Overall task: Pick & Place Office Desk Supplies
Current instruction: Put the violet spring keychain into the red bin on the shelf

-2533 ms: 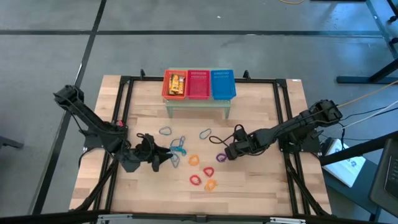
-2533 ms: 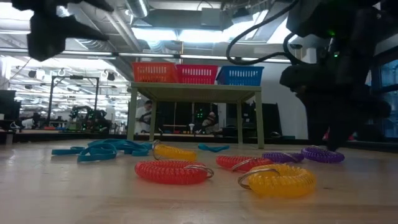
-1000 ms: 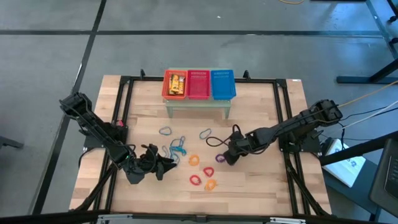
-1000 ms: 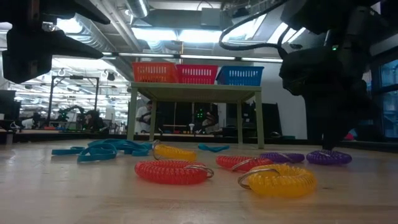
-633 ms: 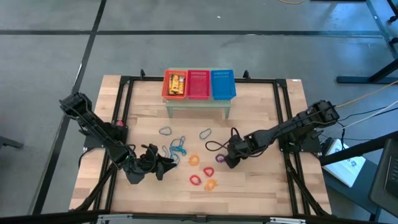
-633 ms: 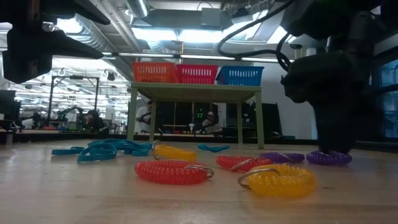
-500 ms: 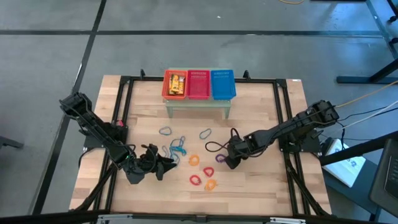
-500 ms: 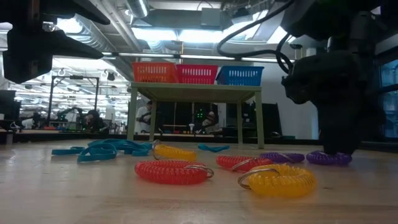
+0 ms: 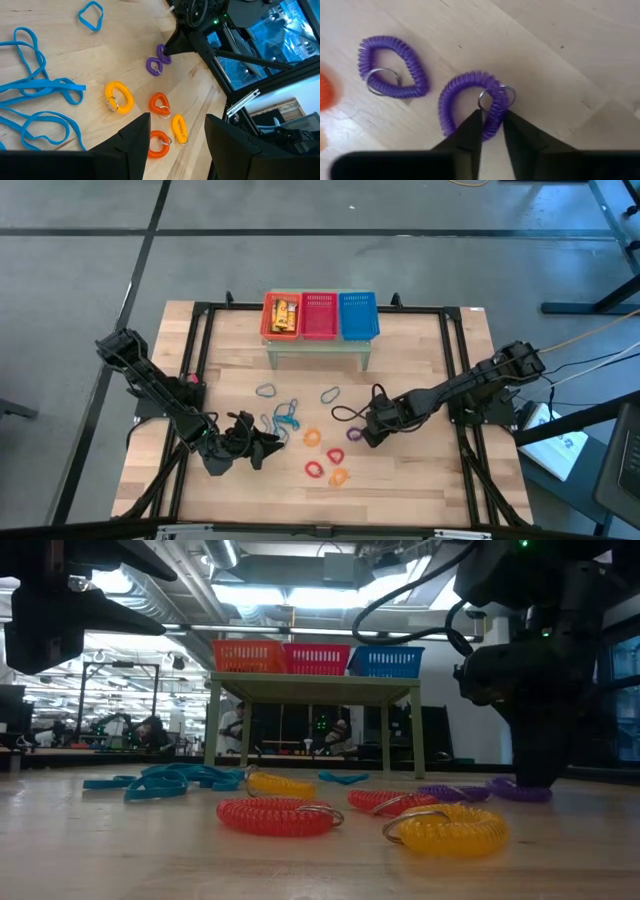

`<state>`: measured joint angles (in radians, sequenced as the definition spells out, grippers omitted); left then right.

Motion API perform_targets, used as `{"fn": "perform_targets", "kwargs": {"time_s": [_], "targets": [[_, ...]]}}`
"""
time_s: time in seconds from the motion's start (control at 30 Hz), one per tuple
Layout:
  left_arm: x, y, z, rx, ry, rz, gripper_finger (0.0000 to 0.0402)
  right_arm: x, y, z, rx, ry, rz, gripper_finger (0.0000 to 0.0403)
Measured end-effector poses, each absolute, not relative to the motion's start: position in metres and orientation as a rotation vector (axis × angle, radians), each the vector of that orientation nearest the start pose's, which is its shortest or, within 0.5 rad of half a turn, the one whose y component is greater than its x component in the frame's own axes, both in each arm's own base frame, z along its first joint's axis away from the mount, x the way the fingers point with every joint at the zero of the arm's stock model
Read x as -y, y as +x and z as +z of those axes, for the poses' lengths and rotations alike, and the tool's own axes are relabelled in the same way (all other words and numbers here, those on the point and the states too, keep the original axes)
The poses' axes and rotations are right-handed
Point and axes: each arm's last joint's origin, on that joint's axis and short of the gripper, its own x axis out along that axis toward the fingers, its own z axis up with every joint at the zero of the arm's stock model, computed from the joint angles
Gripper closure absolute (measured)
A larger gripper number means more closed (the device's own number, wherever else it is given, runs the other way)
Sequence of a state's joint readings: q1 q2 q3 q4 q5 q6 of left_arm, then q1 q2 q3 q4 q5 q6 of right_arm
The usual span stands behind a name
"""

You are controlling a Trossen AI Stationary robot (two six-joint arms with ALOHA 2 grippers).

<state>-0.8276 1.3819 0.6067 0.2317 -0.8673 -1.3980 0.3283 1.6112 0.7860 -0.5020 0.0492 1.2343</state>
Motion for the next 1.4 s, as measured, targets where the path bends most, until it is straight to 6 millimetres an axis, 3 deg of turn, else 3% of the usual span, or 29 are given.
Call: {"fn": "perform_targets", "kwargs": {"time_s": [0.17,0.37,0.53,1.03,1.2,1.4], "targets": [[0.178,0.193,0.189,-0.260,-0.977,0.269,0.0219,-0.084,0.250,0.128,-1.274,0.766,-0.597,0.0373],[0.178,0.193,0.189,-0.264,-0.981,0.266,0.0219,-0.084,0.251,0.124,-1.287,0.790,-0.612,0.0379],[0.178,0.193,0.189,-0.264,-0.973,0.265,0.0219,-0.084,0.259,0.137,-1.275,0.830,-0.576,0.0382],[0.177,0.193,0.190,-0.249,-0.958,0.277,0.0219,-0.099,0.321,0.246,-0.966,0.848,-0.270,0.0383],[0.177,0.193,0.190,-0.248,-0.958,0.277,0.0219,-0.089,0.337,0.289,-0.802,0.802,-0.243,0.0383],[0.177,0.193,0.190,-0.228,-0.965,0.288,0.0219,-0.055,0.352,0.339,-0.590,0.726,-0.288,0.0383]]}}
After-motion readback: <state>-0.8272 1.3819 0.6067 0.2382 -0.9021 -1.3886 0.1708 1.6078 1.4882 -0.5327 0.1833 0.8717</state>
